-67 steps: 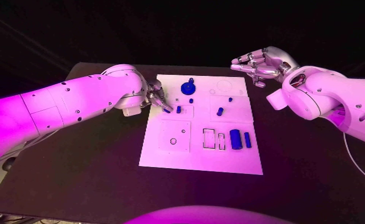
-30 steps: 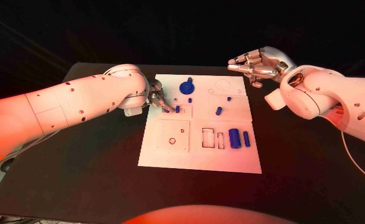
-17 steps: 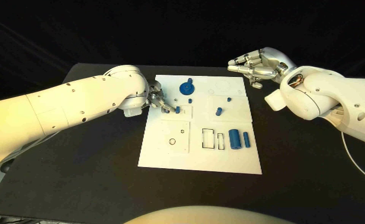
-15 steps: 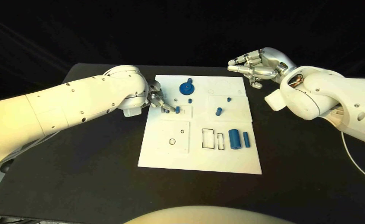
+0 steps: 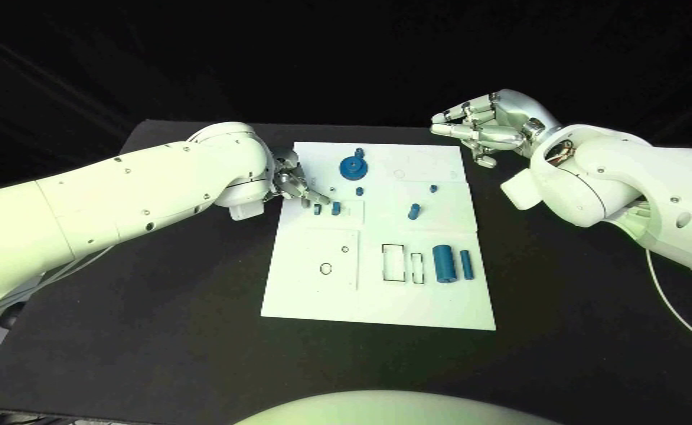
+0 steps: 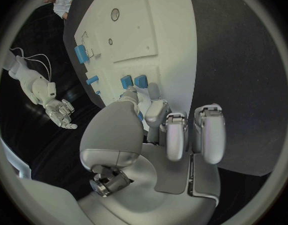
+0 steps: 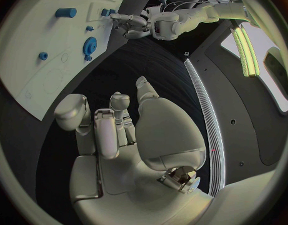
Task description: Assemble the parts on the task board
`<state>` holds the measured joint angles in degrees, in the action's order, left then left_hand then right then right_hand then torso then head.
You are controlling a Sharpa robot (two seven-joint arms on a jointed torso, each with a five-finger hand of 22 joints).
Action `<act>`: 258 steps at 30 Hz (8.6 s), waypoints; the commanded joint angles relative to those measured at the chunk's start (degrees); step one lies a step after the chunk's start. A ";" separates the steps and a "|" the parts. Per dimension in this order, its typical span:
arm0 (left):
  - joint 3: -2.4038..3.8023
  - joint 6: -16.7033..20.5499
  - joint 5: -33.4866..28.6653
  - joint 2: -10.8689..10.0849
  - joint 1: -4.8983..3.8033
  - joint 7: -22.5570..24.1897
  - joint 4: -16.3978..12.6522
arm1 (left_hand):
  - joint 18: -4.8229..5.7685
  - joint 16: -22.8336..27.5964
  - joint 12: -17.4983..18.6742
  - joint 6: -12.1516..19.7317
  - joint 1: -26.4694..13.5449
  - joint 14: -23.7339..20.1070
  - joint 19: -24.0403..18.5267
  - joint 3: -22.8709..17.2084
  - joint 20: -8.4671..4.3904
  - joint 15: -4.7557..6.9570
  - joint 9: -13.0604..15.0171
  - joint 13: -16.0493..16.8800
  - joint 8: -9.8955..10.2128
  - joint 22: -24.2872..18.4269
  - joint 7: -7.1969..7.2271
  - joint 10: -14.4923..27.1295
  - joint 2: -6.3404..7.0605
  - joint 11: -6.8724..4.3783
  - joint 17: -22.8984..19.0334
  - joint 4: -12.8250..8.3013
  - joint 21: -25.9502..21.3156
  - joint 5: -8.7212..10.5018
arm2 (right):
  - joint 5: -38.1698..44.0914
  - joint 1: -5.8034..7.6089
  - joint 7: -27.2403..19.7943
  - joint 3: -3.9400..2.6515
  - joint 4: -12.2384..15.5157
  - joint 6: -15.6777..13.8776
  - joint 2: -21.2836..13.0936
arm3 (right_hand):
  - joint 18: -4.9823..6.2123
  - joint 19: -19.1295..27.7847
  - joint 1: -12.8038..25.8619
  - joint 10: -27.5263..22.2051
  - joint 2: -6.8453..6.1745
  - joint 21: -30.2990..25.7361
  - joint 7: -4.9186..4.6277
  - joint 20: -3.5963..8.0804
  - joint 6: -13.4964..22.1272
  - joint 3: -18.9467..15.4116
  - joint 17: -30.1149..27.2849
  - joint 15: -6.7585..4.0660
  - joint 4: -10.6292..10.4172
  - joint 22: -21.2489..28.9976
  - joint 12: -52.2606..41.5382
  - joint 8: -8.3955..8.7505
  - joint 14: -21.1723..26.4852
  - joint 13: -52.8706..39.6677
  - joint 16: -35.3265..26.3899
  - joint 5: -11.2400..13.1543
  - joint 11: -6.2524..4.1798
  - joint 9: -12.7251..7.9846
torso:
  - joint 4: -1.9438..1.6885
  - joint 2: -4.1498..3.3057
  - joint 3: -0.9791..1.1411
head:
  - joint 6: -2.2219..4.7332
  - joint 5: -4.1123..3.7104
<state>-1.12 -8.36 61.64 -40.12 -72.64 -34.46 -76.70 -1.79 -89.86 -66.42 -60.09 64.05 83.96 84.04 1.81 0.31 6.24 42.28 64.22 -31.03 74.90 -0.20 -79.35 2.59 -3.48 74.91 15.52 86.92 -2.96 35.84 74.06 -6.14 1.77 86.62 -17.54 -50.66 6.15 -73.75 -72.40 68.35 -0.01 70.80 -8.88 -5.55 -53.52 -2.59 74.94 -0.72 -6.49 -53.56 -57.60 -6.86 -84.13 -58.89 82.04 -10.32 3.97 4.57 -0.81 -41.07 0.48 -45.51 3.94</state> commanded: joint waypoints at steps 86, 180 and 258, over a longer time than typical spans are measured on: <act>-0.06 -3.14 -0.18 0.84 0.07 1.69 0.48 | 0.02 -0.14 4.45 3.28 7.19 6.04 2.69 -1.10 0.47 -0.90 -3.23 -4.40 4.00 8.88 -1.95 3.00 -2.44 1.53 15.09 -3.28 -2.57 0.24 | 0.12 -0.05 -0.16 0.05 0.01 1.34 0.15 | 0.69 0.29 -0.32 -0.19 0.76 -0.17 -0.05 0.08 0.50 -0.62 3.57 0.25 -0.06 0.06 -0.08 -0.28 -2.90 -0.10 -0.21 -0.56 0.00 -0.10 | 0.00 0.04 0.05 | -0.73 0.20; -0.44 -13.77 -2.30 5.76 -2.35 -3.55 6.97 | 0.19 -0.14 5.06 3.53 -0.44 6.04 3.22 -41.80 0.59 -0.87 -3.48 -6.19 -1.12 9.96 -1.43 2.24 1.36 1.15 15.09 -14.78 -2.35 -0.03 | 0.12 -0.08 -0.20 0.15 -0.29 3.06 0.55 | 0.70 0.30 -0.43 -0.23 0.87 -0.22 -0.06 0.07 0.53 -0.77 3.52 0.26 -0.09 0.11 -0.08 -0.33 -2.89 -0.04 -0.25 -0.58 0.00 -0.10 | -0.04 0.00 0.03 | -1.38 0.46; -1.24 -10.22 0.48 6.08 -1.25 -4.57 5.70 | 0.33 -0.14 5.29 3.04 -7.06 6.04 3.49 -33.04 -0.05 -0.15 -0.31 -7.47 -4.13 10.58 -0.44 2.13 4.52 0.39 15.09 -12.12 -1.94 0.12 | 0.12 -0.17 -0.49 0.16 0.05 3.11 0.05 | 0.79 0.53 -0.70 -0.56 1.00 -0.54 -0.08 0.04 0.67 -1.22 3.18 0.28 -0.13 0.62 0.16 -0.42 -2.78 0.31 -0.51 -0.65 0.03 -0.12 | -0.01 0.01 0.04 | -1.94 0.65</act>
<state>-1.89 -17.53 62.17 -34.21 -74.61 -38.18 -71.02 -1.80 -89.86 -61.23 -56.99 57.50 83.97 84.04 -31.50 0.72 5.83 41.99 56.81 -35.41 74.90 -0.58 -77.39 7.17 -2.98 74.91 3.43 84.76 -2.87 35.81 73.93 -6.10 1.92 86.57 -15.22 -50.62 6.15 -73.76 -72.85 68.36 0.44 70.57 -9.07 -5.55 -53.33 -3.39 74.93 -0.72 -6.64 -52.99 -57.60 -7.07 -84.13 -58.63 81.82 -10.77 3.98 4.54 -0.81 -41.05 0.54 -47.44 4.61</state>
